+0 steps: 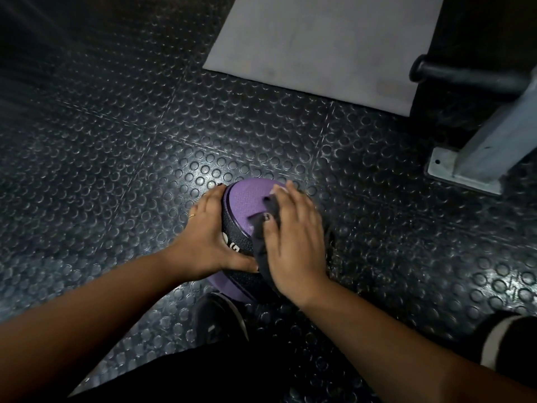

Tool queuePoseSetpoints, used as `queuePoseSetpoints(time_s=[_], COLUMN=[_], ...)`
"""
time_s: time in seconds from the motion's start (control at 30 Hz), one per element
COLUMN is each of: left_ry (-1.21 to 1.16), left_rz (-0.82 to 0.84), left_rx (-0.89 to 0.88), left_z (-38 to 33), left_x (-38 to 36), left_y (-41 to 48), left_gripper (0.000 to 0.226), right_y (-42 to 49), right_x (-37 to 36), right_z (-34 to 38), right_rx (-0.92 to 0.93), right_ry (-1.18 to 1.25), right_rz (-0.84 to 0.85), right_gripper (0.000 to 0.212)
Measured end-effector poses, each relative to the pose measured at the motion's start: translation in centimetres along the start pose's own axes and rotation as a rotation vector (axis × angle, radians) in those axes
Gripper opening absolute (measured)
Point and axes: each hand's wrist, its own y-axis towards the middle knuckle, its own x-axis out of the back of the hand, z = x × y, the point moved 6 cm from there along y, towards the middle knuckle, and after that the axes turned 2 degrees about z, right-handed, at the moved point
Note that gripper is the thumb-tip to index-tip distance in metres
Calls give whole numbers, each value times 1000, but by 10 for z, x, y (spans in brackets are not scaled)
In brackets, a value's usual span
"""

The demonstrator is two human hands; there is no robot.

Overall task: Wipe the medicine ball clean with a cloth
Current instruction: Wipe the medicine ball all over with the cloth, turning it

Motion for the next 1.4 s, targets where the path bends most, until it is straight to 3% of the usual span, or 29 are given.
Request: queuePoseSetpoints(time_s=[0.13,0.27,0.37,0.47,0.63,0.8,0.9,1.03,1.1,1.2,1.4], left_ry=[56,102,76,72,97,10,-65,-293,-230,31,-45], left_rz=[18,18,29,36,79,94,68,2,-29,-68,-43], left_rx=[-21,-63,-58,-70,-85,-68,-31,74,88,-50,-108], left_z=[-4,-7,-6,2,9,10,15,29,26,10,13], left_x=[-2,-6,-1,6,3,12,15,17,18,19,24], left_y=[0,0,5,8,5,15,22,25,25,21,16], left_gripper=[167,173,169,160,160,153,152,139,148,156,146], right_y=[53,113,128,117,35,-24,7,63,91,122,102], right_x=[-9,-36,-45,-36,3,1,1,2,-4,-14,-10], right_z=[33,30,26,31,26,-13,-4,10,15,18,-23], right_rx=[143,6,-40,13,294,309,297,343,359,341,40], right_ry=[-249,-326,-336,-357,-112,13,-1,3,19,64,366], right_rz=[187,589,703,562,209,65,55,161,259,374,172], right_gripper=[48,51,49,47,50,52,49,48,42,40,38])
